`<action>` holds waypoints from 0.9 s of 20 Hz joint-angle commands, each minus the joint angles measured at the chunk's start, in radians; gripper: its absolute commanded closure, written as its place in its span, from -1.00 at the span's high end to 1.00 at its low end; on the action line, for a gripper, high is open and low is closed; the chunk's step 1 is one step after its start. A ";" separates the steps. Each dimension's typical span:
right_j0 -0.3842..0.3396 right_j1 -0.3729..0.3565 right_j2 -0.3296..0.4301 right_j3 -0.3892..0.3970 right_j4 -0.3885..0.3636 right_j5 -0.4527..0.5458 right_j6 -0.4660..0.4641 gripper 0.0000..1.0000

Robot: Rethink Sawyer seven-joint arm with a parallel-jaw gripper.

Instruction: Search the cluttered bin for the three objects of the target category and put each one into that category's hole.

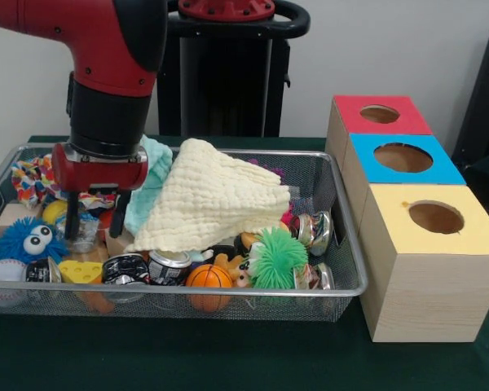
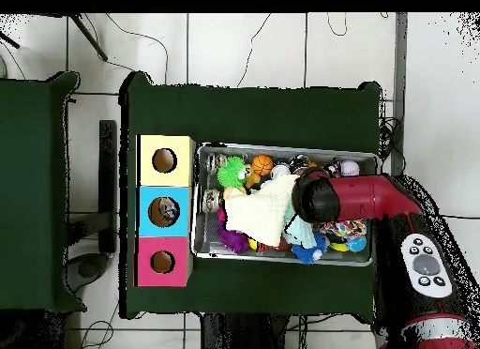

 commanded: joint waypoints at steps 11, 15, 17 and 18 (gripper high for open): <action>0.014 0.063 -0.076 -0.026 -0.072 0.182 -0.084 1.00; 0.012 0.076 -0.080 -0.030 -0.083 0.166 -0.084 1.00; 0.014 0.093 -0.085 -0.035 -0.088 0.145 -0.063 1.00; 0.014 0.105 -0.085 -0.040 -0.091 0.133 -0.053 1.00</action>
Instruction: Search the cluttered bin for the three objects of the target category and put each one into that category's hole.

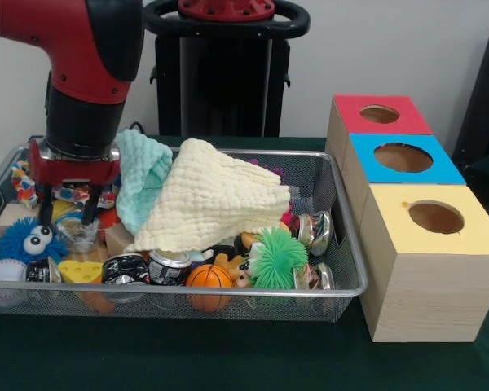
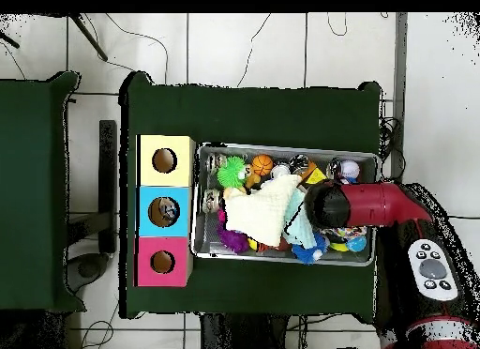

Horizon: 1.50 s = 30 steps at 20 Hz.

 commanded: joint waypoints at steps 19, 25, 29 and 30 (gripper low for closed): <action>0.069 0.098 -0.069 0.075 0.023 -0.019 0.211 1.00; 0.045 0.111 -0.074 0.095 0.091 -0.031 0.225 1.00; 0.045 0.117 -0.086 0.085 0.096 -0.040 0.202 1.00; 0.051 0.120 -0.093 0.080 0.093 -0.048 0.202 1.00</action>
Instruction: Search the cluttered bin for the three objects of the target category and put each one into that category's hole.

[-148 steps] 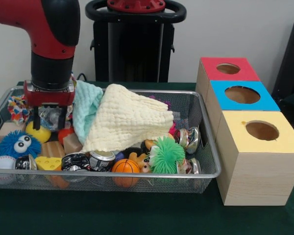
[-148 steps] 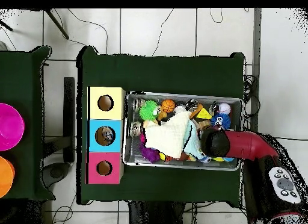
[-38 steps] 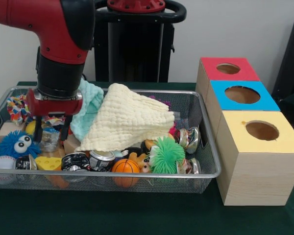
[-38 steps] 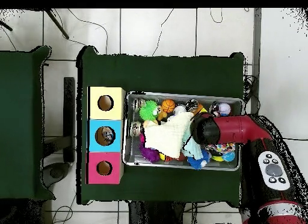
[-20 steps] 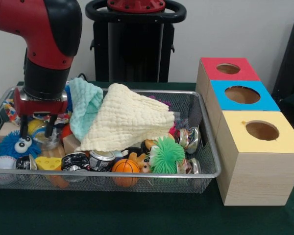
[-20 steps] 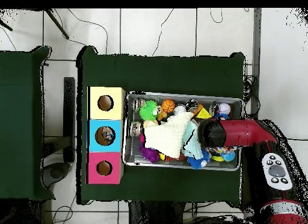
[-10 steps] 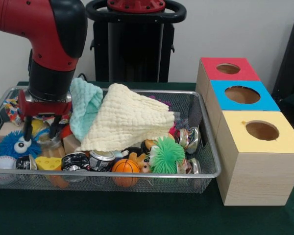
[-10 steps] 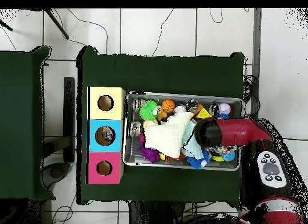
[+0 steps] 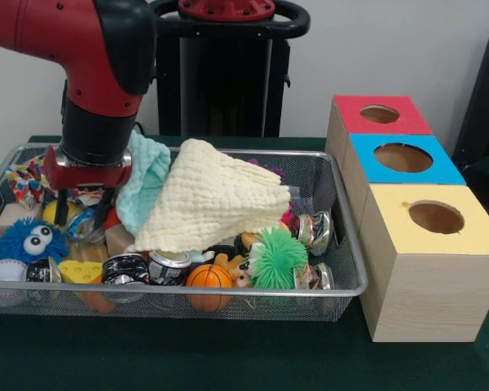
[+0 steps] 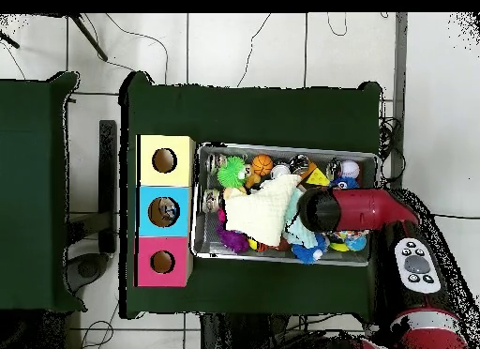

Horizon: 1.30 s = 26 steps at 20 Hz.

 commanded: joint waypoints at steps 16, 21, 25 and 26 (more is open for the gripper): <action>0.061 0.159 -0.113 -0.006 0.040 -0.188 0.215 1.00; 0.074 0.165 -0.136 -0.008 0.051 -0.195 0.208 1.00; 0.100 0.175 -0.165 -0.023 0.056 -0.182 0.214 -1.00; 0.101 0.175 -0.165 -0.024 0.057 -0.183 0.212 -1.00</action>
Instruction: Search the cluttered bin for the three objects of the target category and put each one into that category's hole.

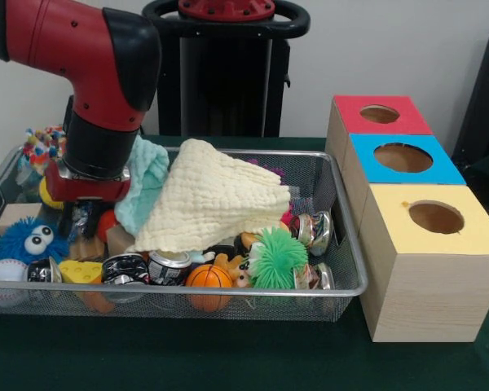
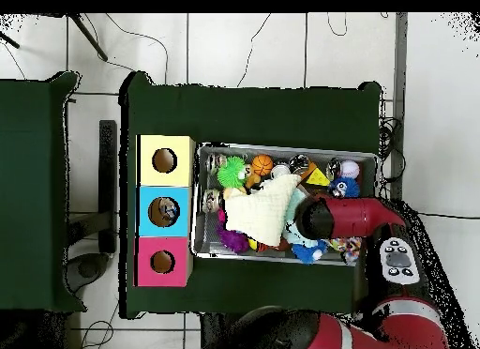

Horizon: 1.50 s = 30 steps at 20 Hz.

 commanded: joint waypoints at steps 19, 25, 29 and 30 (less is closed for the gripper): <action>0.002 0.067 -0.008 -0.006 0.033 0.006 0.144 -1.00; -0.010 0.061 0.006 0.006 0.026 -0.020 0.136 1.00; -0.028 0.053 0.031 0.019 0.023 -0.034 0.117 1.00; -0.032 0.051 0.036 0.015 0.023 -0.032 0.111 1.00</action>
